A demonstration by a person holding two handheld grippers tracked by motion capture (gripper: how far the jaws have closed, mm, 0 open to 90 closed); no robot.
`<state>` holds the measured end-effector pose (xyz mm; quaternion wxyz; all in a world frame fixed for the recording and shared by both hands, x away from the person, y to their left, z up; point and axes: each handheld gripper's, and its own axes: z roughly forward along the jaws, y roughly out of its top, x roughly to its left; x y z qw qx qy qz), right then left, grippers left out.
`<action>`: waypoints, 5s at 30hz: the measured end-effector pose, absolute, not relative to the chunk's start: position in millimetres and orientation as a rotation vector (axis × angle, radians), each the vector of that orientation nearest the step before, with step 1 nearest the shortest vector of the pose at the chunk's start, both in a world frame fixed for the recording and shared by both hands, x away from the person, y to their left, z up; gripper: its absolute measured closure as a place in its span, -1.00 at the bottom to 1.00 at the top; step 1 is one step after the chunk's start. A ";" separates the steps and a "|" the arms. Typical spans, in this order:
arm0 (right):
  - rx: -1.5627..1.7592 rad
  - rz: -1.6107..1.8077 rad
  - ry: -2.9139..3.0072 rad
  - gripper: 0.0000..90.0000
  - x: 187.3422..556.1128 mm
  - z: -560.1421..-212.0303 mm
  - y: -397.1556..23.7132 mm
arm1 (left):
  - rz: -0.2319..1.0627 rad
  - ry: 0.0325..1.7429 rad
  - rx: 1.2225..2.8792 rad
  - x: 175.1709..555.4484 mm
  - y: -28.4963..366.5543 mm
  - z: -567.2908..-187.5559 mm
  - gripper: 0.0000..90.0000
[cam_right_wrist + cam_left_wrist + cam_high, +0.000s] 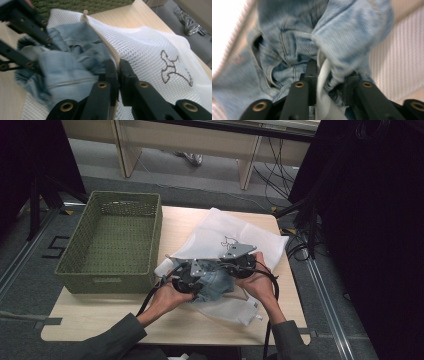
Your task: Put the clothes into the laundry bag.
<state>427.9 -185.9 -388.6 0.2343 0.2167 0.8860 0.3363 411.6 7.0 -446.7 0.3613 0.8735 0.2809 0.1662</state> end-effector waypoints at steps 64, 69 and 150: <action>0.614 0.881 2.486 0.94 426.0 -405.5 -189.1 | 0.414 0.814 2.135 429.0 22.9 -477.5 -0.43; 0.593 0.884 2.507 0.94 414.2 -402.4 -191.9 | 0.431 0.782 2.216 406.4 29.1 -490.3 -0.52; 0.679 0.910 2.636 0.94 406.7 -439.1 -192.7 | 0.427 0.843 2.073 445.8 -11.9 -499.0 0.22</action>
